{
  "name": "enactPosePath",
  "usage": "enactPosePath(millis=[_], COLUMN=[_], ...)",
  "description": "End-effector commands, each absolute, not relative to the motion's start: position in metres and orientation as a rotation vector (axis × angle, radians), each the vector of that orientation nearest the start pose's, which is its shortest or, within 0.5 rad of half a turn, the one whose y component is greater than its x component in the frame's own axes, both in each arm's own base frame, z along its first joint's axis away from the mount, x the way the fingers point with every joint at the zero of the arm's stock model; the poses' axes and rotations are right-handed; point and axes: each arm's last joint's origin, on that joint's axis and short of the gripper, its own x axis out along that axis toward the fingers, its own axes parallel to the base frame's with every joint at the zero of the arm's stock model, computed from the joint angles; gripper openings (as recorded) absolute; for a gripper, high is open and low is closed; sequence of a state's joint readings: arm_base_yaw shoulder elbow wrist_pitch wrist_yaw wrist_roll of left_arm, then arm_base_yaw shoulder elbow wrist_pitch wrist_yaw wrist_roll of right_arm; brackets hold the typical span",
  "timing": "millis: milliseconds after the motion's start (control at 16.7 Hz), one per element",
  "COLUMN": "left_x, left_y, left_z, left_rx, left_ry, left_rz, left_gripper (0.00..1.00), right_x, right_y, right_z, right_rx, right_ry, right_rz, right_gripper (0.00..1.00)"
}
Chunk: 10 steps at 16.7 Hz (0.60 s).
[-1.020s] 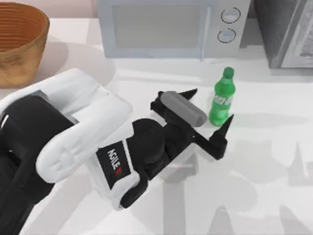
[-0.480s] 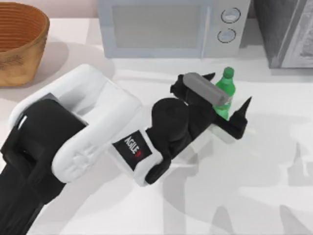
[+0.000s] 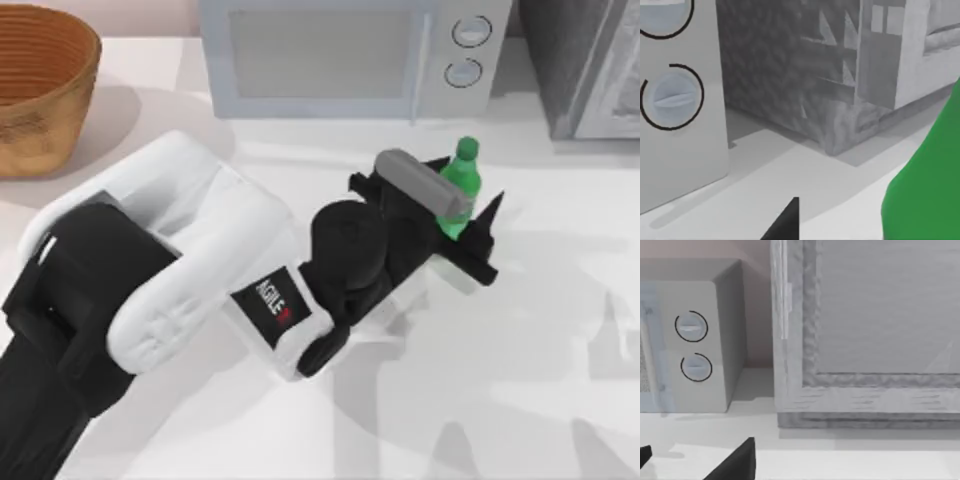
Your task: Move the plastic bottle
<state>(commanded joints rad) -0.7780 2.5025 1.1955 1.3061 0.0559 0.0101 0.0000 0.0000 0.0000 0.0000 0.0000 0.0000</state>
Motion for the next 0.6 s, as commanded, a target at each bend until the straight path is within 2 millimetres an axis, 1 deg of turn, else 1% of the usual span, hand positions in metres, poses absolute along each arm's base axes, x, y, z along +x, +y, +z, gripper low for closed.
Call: enactPosePath(millis=[420, 480, 600], left_x=[0.3283, 0.3283, 0.3283], left_y=[-0.3189, -0.3189, -0.3189], left_z=[0.0356, 0.0356, 0.0356], left_rx=[0.001, 0.001, 0.001], left_ry=[0.0, 0.0, 0.0], left_rz=[-0.805, -0.805, -0.805], left_gripper=[0.02, 0.0, 0.0], right_x=[0.1057, 0.1057, 0.1057], right_y=[-0.0012, -0.0012, -0.0012], right_z=[0.16, 0.16, 0.16], right_rx=[0.0, 0.0, 0.0], right_ry=[0.0, 0.0, 0.0], right_rz=[0.0, 0.0, 0.0], right_gripper=[1.0, 1.0, 1.0])
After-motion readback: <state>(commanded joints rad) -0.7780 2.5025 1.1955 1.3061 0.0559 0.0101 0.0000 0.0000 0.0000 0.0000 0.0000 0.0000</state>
